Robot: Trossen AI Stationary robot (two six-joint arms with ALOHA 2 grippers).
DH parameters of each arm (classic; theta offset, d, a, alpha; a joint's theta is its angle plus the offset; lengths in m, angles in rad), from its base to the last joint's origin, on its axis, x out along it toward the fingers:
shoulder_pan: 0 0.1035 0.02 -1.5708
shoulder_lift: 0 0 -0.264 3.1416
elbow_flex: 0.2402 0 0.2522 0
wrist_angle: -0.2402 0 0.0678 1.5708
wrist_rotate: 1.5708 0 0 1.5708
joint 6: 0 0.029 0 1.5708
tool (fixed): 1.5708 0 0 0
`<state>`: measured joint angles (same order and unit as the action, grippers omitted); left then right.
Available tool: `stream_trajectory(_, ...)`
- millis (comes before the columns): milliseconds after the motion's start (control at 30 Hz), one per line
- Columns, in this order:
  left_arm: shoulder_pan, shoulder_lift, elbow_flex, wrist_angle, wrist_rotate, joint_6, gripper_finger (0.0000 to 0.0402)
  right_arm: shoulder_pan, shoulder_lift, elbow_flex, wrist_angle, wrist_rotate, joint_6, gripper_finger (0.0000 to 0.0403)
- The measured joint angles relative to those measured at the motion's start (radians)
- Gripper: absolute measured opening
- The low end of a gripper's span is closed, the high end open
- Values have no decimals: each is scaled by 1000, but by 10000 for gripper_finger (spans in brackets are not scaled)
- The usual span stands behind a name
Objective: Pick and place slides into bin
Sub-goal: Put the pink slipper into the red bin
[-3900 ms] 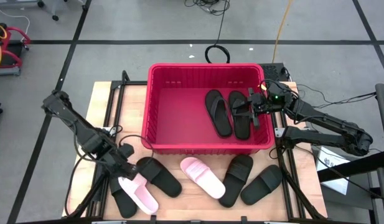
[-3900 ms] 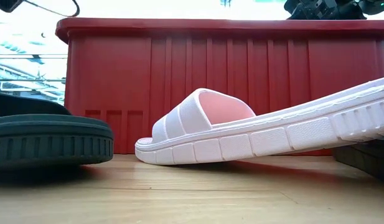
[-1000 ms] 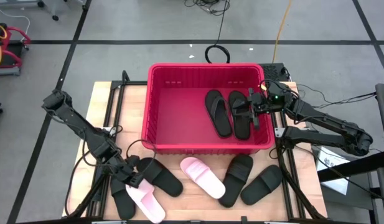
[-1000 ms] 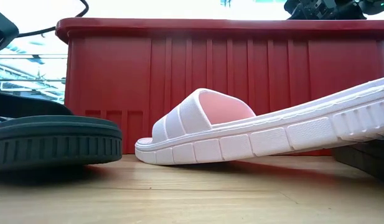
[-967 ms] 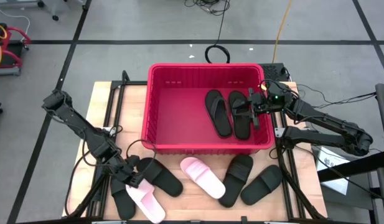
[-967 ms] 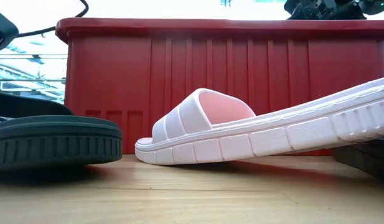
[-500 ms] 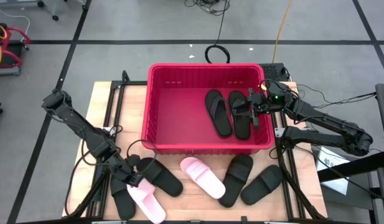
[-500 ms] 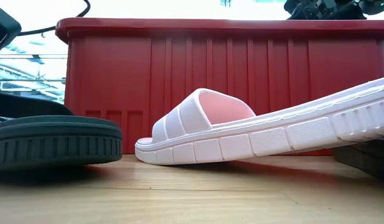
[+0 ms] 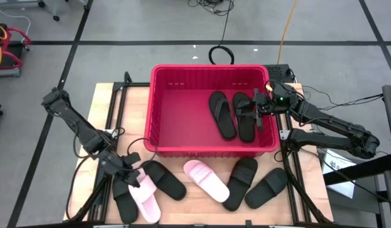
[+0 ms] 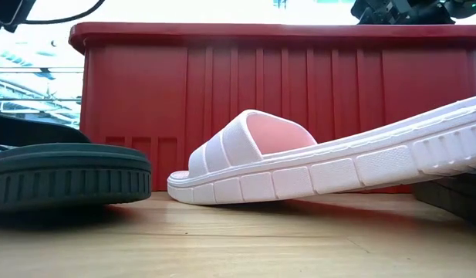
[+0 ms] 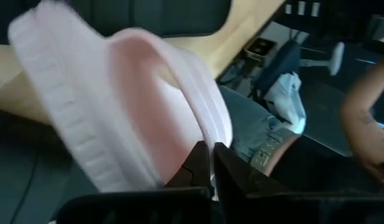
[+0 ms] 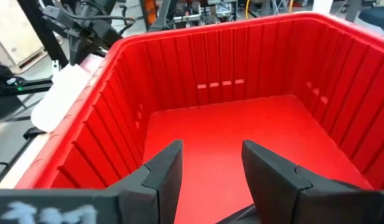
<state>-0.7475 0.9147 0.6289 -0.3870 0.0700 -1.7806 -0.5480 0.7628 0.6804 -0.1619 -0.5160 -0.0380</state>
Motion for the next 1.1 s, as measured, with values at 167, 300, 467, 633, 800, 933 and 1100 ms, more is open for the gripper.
stream_trajectory(167,0,-48,0,32,-17,19,0,0,0,0,0,-3,22,155)
stream_trajectory(300,7,-78,0,125,-21,51,0,0,0,0,0,-3,30,155)
stream_trajectory(467,11,-87,28,204,-53,112,0,0,0,0,0,-4,33,155)
stream_trajectory(633,32,-83,104,195,-92,215,0,0,0,0,0,-4,64,155)
stream_trajectory(800,82,-83,216,137,-107,301,0,0,0,0,0,-5,83,155)
stream_trajectory(933,144,-83,313,21,-115,394,0,0,0,0,0,-5,83,155)
stream_trajectory(1100,243,-83,432,-96,-116,495,0,0,0,0,0,-5,83,155)
